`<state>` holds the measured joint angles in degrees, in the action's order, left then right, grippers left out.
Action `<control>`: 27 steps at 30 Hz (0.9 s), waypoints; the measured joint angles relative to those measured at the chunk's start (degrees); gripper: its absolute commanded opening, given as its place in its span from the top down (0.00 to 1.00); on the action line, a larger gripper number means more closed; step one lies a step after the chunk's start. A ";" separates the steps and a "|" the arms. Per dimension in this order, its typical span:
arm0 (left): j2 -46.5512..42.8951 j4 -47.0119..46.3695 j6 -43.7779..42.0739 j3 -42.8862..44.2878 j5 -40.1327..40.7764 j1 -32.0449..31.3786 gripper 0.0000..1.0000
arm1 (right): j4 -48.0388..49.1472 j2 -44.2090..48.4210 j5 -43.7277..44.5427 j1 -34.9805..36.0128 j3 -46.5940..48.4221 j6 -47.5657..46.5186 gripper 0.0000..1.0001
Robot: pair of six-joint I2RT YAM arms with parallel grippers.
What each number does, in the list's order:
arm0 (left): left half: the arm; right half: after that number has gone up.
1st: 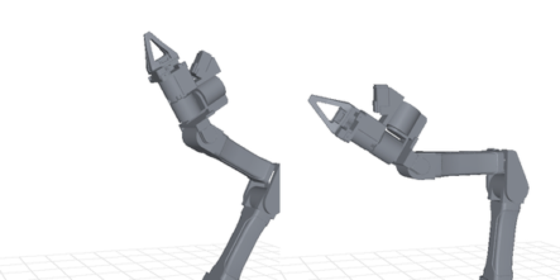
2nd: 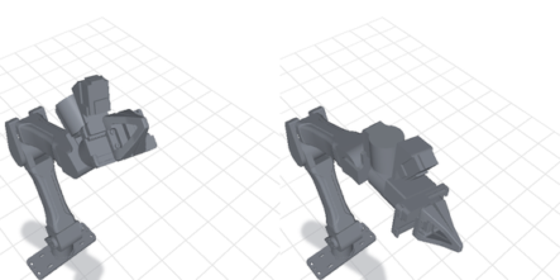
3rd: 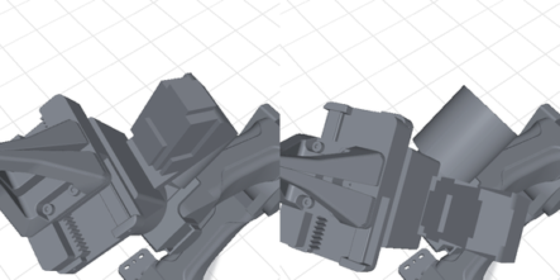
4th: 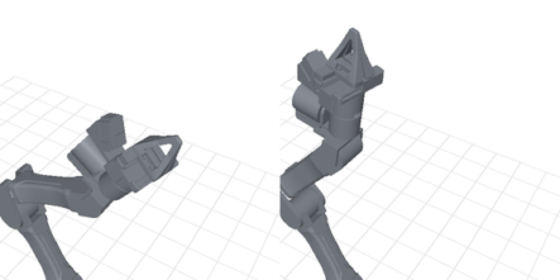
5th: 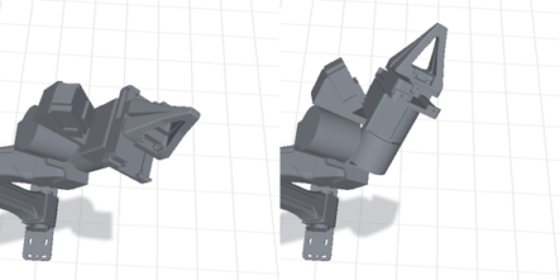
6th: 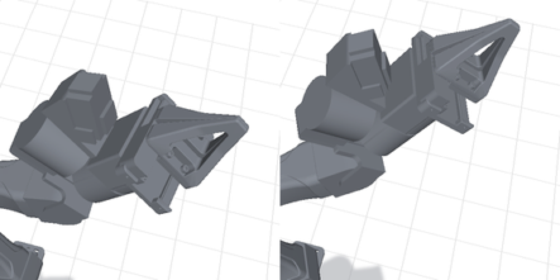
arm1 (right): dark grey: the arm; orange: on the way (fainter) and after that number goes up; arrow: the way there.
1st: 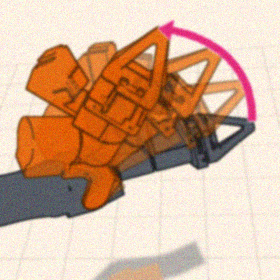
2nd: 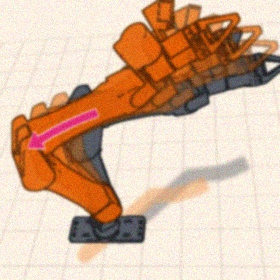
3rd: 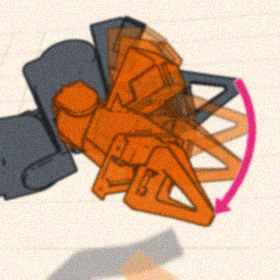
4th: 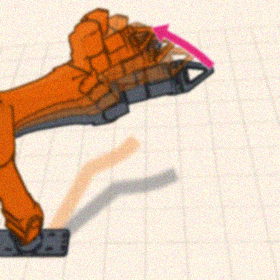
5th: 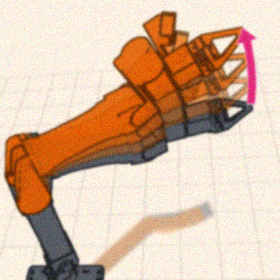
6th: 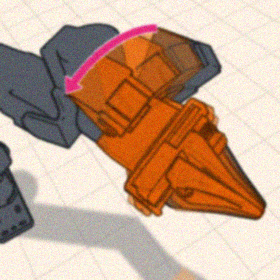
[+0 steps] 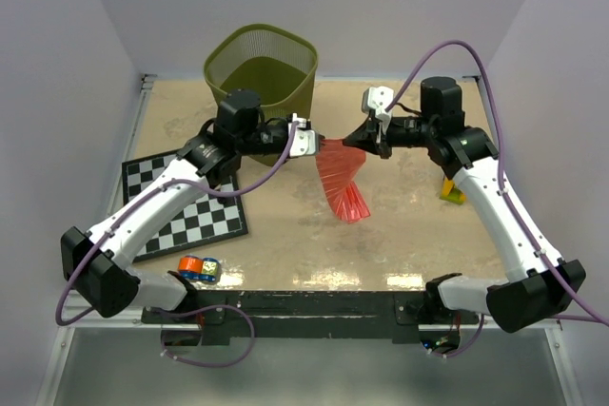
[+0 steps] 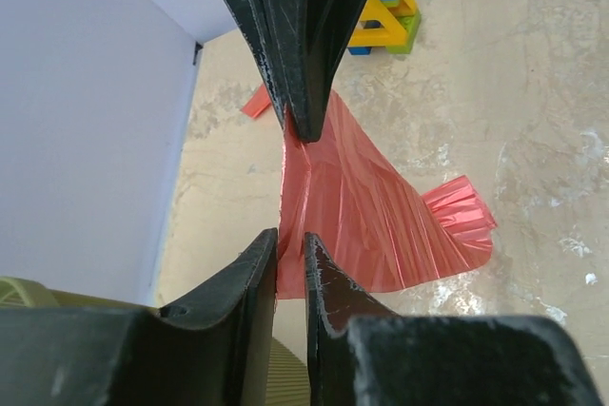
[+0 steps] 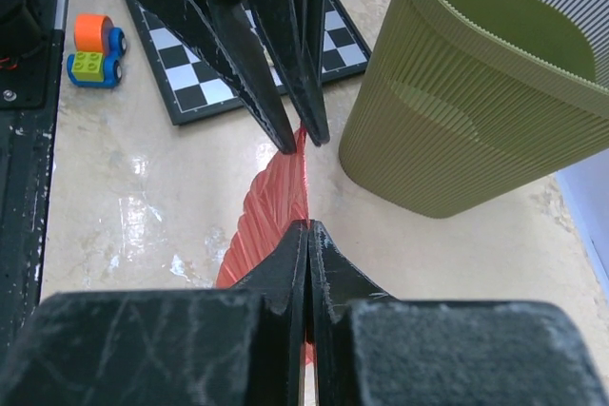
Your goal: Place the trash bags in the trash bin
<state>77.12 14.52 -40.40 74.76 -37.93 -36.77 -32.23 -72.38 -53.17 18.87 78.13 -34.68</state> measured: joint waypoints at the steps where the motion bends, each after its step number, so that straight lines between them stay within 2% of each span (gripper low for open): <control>1: 0.42 -0.02 0.48 0.00 -0.44 0.00 0.83 | 0.02 0.00 0.00 0.02 0.00 -0.02 1.00; 6: 2.14 0.22 0.74 0.02 -1.20 0.00 1.00 | 0.20 0.02 0.11 0.15 0.00 0.09 1.00; 13: 2.86 -1.31 -0.79 0.02 2.91 -0.85 1.00 | -0.20 0.33 1.62 0.52 -0.66 -0.39 1.00; 20: 2.47 -4.26 -14.01 0.02 10.86 -8.50 1.00 | -4.04 -2.49 4.50 1.64 0.24 -1.77 1.00; 27: 0.66 -7.82 -26.51 -2.49 17.07 -10.25 1.00 | -1.01 -6.25 0.98 1.84 4.90 8.15 1.00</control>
<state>77.78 6.70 -66.92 72.27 -20.86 -47.03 -33.23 -78.63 -52.18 20.71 83.02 -26.52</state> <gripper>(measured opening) 0.012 0.007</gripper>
